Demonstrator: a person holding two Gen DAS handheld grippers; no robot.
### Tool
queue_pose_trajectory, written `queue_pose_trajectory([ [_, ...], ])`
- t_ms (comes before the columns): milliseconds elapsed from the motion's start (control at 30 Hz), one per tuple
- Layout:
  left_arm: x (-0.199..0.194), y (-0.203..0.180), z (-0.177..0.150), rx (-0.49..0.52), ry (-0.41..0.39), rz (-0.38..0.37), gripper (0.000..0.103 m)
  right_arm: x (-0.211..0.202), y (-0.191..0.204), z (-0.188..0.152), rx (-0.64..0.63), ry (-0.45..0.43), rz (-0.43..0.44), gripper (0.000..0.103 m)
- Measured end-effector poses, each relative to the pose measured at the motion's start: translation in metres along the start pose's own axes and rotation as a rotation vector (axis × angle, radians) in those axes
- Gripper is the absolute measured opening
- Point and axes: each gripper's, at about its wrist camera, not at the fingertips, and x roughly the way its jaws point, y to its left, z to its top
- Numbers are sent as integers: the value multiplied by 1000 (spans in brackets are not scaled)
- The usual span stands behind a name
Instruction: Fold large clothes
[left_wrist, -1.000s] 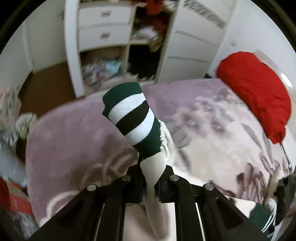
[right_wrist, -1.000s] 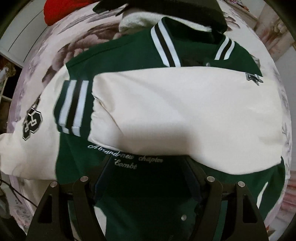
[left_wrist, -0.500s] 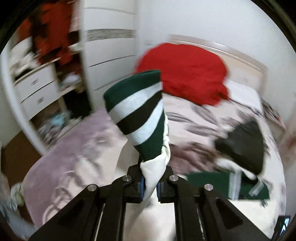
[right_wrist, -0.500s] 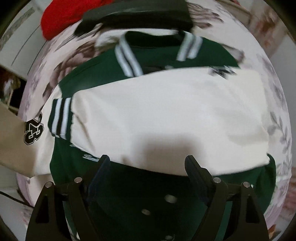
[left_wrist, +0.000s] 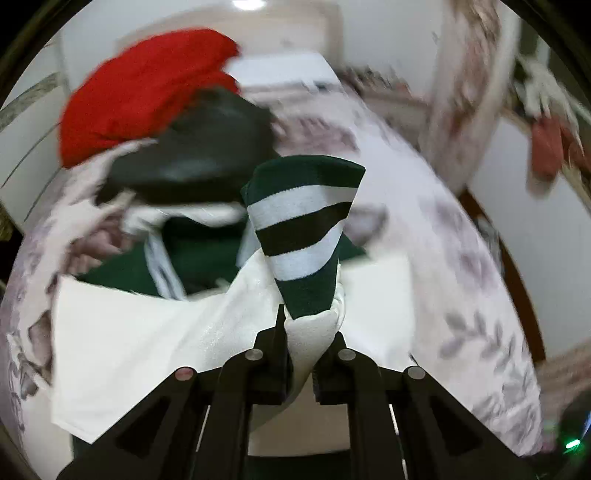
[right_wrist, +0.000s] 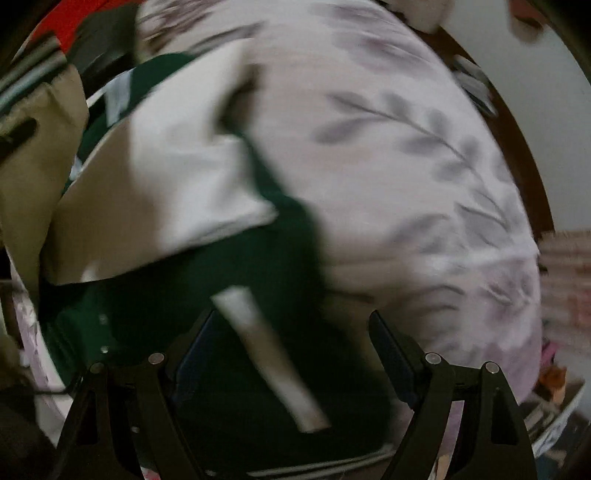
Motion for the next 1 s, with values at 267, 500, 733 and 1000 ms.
queue_pose_trajectory([
  [267,20,-10,-19,24,145,77,40,-3,-74,9,109,17,125,85],
  [500,-38,55,-30,-77,68,144,90,-16,-58,48,158,66,272,85],
  [733,-29,174,-76,-227,211,424,90,-11,6,106,121,58,473,84],
  [1000,-22,251,-137,-351,323,580,90,53,94,148,-85,130,349,10],
])
